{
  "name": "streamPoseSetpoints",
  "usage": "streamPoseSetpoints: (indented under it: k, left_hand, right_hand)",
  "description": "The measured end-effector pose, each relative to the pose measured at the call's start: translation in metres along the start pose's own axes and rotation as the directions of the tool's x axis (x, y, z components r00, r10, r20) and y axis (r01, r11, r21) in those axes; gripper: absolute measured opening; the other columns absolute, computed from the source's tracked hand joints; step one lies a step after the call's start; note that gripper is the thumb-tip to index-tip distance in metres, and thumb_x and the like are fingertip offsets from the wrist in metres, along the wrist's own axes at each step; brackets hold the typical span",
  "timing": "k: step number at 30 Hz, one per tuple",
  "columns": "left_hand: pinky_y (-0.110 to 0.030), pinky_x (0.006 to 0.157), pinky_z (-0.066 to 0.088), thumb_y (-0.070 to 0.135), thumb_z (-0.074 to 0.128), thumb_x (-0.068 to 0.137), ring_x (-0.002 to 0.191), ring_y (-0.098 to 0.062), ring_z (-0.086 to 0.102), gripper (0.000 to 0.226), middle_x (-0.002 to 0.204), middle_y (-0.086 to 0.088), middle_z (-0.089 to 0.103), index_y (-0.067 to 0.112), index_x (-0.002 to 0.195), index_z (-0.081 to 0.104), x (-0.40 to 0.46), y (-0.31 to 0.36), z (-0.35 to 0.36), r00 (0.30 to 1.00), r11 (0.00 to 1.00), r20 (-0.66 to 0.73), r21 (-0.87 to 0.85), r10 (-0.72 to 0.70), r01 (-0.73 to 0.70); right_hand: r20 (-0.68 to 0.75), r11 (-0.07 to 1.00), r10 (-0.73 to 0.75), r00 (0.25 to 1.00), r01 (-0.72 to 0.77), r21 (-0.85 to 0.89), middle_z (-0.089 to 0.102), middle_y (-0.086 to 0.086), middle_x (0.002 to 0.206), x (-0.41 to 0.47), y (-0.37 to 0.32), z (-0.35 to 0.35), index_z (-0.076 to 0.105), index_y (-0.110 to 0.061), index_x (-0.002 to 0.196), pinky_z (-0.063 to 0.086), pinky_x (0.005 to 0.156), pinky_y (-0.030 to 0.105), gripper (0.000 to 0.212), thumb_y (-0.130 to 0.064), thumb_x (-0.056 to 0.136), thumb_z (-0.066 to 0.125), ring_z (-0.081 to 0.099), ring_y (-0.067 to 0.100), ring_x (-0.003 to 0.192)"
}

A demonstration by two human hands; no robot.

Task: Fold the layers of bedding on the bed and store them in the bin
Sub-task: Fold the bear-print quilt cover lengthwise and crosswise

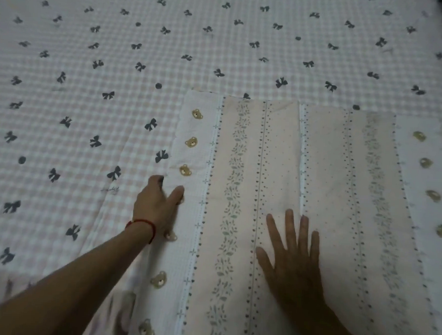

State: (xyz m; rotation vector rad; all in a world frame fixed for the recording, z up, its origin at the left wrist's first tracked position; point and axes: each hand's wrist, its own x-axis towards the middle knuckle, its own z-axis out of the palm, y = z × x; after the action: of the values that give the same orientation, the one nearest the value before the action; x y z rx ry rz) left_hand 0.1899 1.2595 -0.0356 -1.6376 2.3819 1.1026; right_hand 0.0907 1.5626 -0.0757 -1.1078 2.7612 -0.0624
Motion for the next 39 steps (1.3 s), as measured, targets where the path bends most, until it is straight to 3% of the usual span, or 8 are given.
streamPoseSetpoints:
  k: [4, 11, 18, 26, 30, 33, 36, 39]
  left_hand:
    - [-0.04, 0.085, 0.054, 0.061, 0.064, 0.087, 0.099, -0.022, 0.064, 0.051, 0.109, 0.002, 0.067, 0.018, 0.114, 0.061, 0.014, 0.0, -0.015, 0.983, 0.999, 0.181, 0.017, -0.033, 0.031]
    - [-0.045, 0.093, 0.054, 0.06, 0.061, 0.091, 0.102, -0.025, 0.066, 0.052, 0.115, -0.003, 0.07, 0.015, 0.117, 0.065, 0.02, -0.005, -0.015, 0.969, 1.0, 0.247, 0.006, -0.004, 0.002]
    - [-0.042, 0.096, 0.055, 0.054, 0.062, 0.093, 0.107, -0.013, 0.068, 0.039, 0.117, 0.013, 0.07, 0.036, 0.127, 0.059, 0.002, -0.007, -0.013, 0.946, 0.97, 0.296, -0.234, 0.129, -0.059]
    - [-0.028, 0.086, 0.049, 0.037, 0.06, 0.099, 0.111, -0.015, 0.061, 0.041, 0.126, 0.009, 0.063, 0.038, 0.139, 0.049, -0.026, 0.007, -0.001, 0.974, 0.96, 0.141, -0.24, 0.179, -0.142]
    - [-0.044, 0.087, 0.056, 0.035, 0.06, 0.099, 0.099, -0.018, 0.068, 0.028, 0.114, 0.005, 0.069, 0.035, 0.127, 0.059, -0.04, 0.026, -0.011, 0.98, 0.97, 0.084, -0.181, 0.181, -0.164]
    - [-0.035, 0.077, 0.057, 0.034, 0.059, 0.1, 0.098, -0.017, 0.07, 0.026, 0.113, 0.008, 0.07, 0.034, 0.126, 0.059, -0.061, 0.054, -0.028, 0.955, 0.949, 0.109, -0.187, 0.276, -0.252]
    - [-0.036, 0.077, 0.06, 0.031, 0.058, 0.1, 0.094, -0.016, 0.074, 0.028, 0.111, 0.005, 0.074, 0.03, 0.128, 0.06, -0.087, 0.097, -0.037, 0.907, 0.917, 0.205, -0.244, 0.368, -0.317]
    - [-0.051, 0.081, 0.06, 0.021, 0.058, 0.102, 0.093, -0.026, 0.074, 0.018, 0.106, -0.002, 0.076, 0.024, 0.118, 0.066, -0.116, 0.146, -0.033, 0.868, 0.893, 0.234, -0.222, 0.437, -0.39]
  right_hand:
    - [-0.056, 1.0, 0.013, 0.998, -0.014, -0.015, 0.01, 0.015, 0.17, 0.002, -0.001, 0.006, 0.023, -0.024, 0.162, 0.018, 0.119, 0.066, 0.07, -0.057, 0.102, 0.036, 0.007, 0.042, 0.156]
    - [-0.101, 1.0, 0.026, 0.995, -0.027, -0.008, 0.006, 0.017, 0.17, 0.007, 0.001, 0.022, 0.02, -0.022, 0.162, 0.013, 0.12, 0.067, 0.072, -0.05, 0.099, 0.04, 0.003, 0.041, 0.156]
    - [-0.132, 0.996, 0.028, 0.991, -0.018, 0.083, 0.009, 0.014, 0.17, 0.013, 0.007, 0.035, 0.024, -0.023, 0.162, 0.012, 0.121, 0.066, 0.072, -0.052, 0.096, 0.03, 0.005, 0.039, 0.157]
    - [-0.175, 0.991, 0.02, 0.984, 0.004, 0.137, 0.008, 0.012, 0.171, 0.009, 0.01, 0.031, 0.023, -0.027, 0.162, 0.014, 0.121, 0.064, 0.072, -0.052, 0.096, 0.038, 0.004, 0.037, 0.157]
    - [-0.1, 0.988, -0.003, 0.995, 0.018, 0.157, -0.004, 0.01, 0.171, 0.008, 0.013, 0.026, 0.009, -0.031, 0.163, 0.008, 0.123, 0.063, 0.074, -0.057, 0.098, 0.032, -0.007, 0.035, 0.157]
    - [0.01, 0.97, -0.053, 0.999, 0.049, 0.24, -0.015, 0.006, 0.17, 0.005, 0.02, 0.02, 0.001, -0.035, 0.163, -0.003, 0.124, 0.06, 0.079, -0.062, 0.095, 0.03, -0.018, 0.03, 0.156]
    - [0.18, 0.855, -0.133, 0.975, 0.021, 0.518, -0.022, -0.005, 0.168, 0.009, 0.033, -0.001, 0.005, -0.042, 0.162, -0.013, 0.123, 0.053, 0.078, -0.064, 0.088, 0.02, -0.029, 0.016, 0.152]
    - [0.336, 0.558, -0.151, 0.93, -0.2, 0.806, -0.002, -0.017, 0.169, 0.0, 0.057, -0.035, 0.025, -0.046, 0.158, -0.004, 0.127, 0.046, 0.059, -0.053, 0.099, 0.032, -0.009, 0.007, 0.156]
